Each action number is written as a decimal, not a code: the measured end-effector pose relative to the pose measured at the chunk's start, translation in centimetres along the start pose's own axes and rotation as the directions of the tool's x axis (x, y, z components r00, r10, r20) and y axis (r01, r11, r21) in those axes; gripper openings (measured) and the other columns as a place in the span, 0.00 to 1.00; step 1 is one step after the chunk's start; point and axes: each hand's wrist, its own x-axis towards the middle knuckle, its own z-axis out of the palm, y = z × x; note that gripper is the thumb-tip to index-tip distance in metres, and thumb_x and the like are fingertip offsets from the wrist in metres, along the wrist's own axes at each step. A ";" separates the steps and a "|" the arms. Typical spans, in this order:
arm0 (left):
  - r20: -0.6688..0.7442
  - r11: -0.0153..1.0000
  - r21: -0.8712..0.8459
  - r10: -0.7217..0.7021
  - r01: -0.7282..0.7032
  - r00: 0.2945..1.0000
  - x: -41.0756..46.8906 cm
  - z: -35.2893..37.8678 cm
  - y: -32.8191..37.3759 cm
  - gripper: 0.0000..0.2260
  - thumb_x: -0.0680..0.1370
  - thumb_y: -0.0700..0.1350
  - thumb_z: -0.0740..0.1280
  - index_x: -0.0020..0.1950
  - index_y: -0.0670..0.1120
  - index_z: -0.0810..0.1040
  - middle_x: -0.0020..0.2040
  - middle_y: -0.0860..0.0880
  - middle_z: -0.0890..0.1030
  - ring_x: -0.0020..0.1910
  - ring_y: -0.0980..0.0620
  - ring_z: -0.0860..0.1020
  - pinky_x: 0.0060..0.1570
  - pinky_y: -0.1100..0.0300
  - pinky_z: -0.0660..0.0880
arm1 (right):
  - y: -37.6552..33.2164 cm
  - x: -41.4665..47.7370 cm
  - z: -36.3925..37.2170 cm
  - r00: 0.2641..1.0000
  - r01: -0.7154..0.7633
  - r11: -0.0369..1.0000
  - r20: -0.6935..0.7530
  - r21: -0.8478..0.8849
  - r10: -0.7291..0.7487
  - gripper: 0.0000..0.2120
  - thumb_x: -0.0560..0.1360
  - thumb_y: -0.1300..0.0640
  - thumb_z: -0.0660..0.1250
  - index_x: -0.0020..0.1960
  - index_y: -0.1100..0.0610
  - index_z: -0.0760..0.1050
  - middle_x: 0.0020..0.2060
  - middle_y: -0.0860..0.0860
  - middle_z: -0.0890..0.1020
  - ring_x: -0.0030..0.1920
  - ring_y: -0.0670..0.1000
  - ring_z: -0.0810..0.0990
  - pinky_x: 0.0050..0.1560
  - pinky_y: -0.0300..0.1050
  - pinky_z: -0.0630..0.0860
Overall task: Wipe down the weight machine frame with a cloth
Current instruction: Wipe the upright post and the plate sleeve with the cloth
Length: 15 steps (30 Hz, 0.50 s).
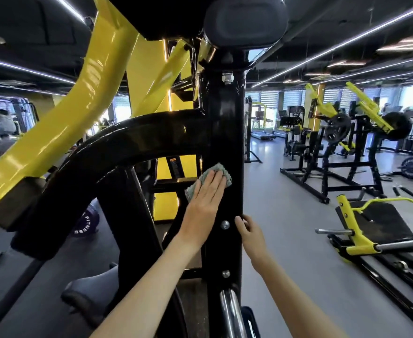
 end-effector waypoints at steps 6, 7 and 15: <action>-0.045 0.990 -0.041 -0.133 0.132 0.990 1.8 -0.3 2.0 0.28 0.76 0.29 0.56 0.76 0.37 0.54 0.76 0.39 0.59 0.76 0.43 0.54 0.73 0.47 0.59 | 0.2 0.1 -0.1 1.000 0.012 1.000 0.003 0.001 -0.012 0.12 0.81 0.53 0.61 0.62 0.56 0.73 0.53 0.51 0.81 0.51 0.44 0.79 0.41 0.28 0.74; -0.055 0.984 -0.063 -0.170 0.166 0.984 3.6 -0.9 2.1 0.27 0.76 0.30 0.51 0.76 0.37 0.54 0.76 0.39 0.60 0.76 0.42 0.55 0.73 0.46 0.58 | 0.2 0.2 -0.1 1.000 0.011 1.000 0.001 0.007 -0.011 0.12 0.81 0.53 0.61 0.62 0.56 0.73 0.53 0.51 0.81 0.51 0.43 0.80 0.41 0.28 0.74; 0.037 0.855 -0.271 -0.450 0.442 0.892 -0.5 1.2 2.9 0.25 0.82 0.36 0.47 0.79 0.49 0.47 0.79 0.52 0.50 0.77 0.54 0.49 0.75 0.55 0.51 | -0.2 0.1 -0.4 0.998 0.003 1.000 0.060 0.018 -0.004 0.12 0.81 0.51 0.61 0.62 0.54 0.73 0.54 0.51 0.81 0.54 0.47 0.80 0.48 0.34 0.75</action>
